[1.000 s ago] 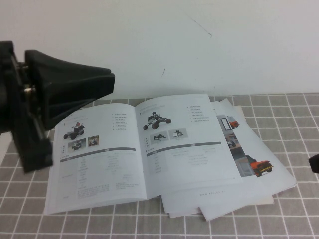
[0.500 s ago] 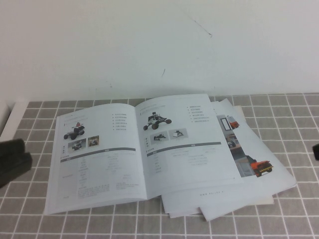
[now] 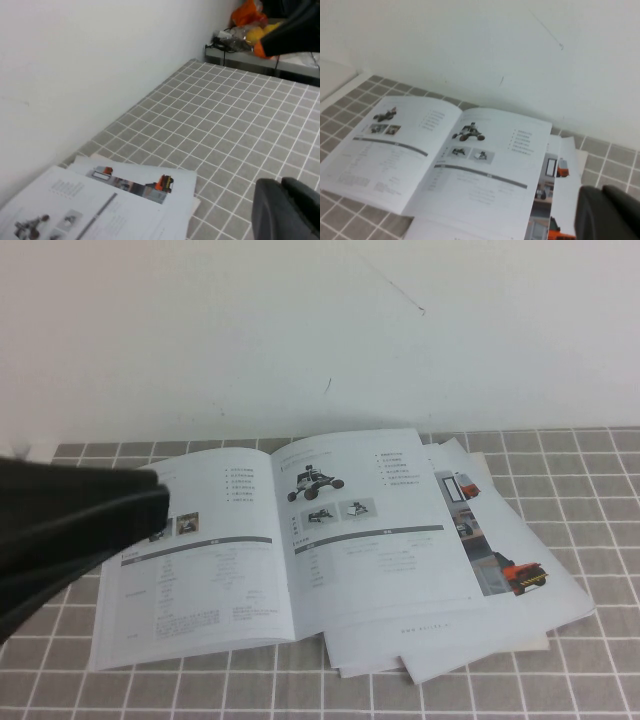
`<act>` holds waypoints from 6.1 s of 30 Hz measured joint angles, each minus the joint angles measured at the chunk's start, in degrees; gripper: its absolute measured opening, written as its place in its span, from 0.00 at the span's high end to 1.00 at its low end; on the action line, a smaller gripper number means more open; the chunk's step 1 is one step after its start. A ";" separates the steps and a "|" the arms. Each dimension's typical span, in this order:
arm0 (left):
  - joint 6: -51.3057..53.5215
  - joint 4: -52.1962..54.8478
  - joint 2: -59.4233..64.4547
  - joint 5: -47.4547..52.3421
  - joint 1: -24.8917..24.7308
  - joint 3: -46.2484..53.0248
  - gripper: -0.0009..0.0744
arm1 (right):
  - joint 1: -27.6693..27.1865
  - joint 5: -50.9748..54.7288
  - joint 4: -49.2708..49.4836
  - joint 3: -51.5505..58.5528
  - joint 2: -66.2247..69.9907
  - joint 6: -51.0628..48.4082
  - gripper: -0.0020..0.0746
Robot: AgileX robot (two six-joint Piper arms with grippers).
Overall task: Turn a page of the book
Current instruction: Open the closed book
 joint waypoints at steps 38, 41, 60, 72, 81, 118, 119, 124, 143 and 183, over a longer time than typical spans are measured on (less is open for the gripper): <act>7.44 -9.51 67.42 -14.24 14.27 0.21 0.99 | 0.00 -6.28 9.21 -5.55 45.16 -13.53 0.83; 8.24 -9.65 70.50 -14.02 14.27 0.21 0.99 | 0.00 -5.66 11.90 -9.08 49.53 -14.22 0.70; 9.87 -10.63 72.63 -13.20 14.27 0.01 0.99 | 0.09 -3.70 32.29 -20.99 72.22 -34.55 0.51; 9.97 -10.71 72.63 -12.98 14.27 0.01 0.99 | 0.09 -4.25 38.87 -21.84 76.34 -40.68 0.51; 9.97 -10.71 72.63 -12.98 14.27 0.01 0.99 | 0.09 -4.73 41.36 -21.84 78.25 -43.69 0.51; 10.39 -10.84 72.76 -12.75 14.27 0.01 0.99 | -0.01 4.12 58.67 -21.84 77.59 -59.85 0.51; 10.39 -10.84 72.76 -12.75 14.27 0.01 0.99 | -0.01 1.52 56.18 -21.84 76.99 -58.84 0.51; 10.44 -10.84 72.76 -12.75 14.27 0.01 0.99 | -0.12 -4.61 45.86 -21.84 74.64 -52.17 0.51; 11.01 -10.84 72.76 -12.64 14.27 0.01 0.99 | -0.12 -5.01 42.10 -21.84 77.56 -48.60 0.51; 11.25 -10.87 72.76 -12.64 14.27 0.01 0.99 | 0.07 -1.41 47.76 -21.84 78.75 -51.00 0.51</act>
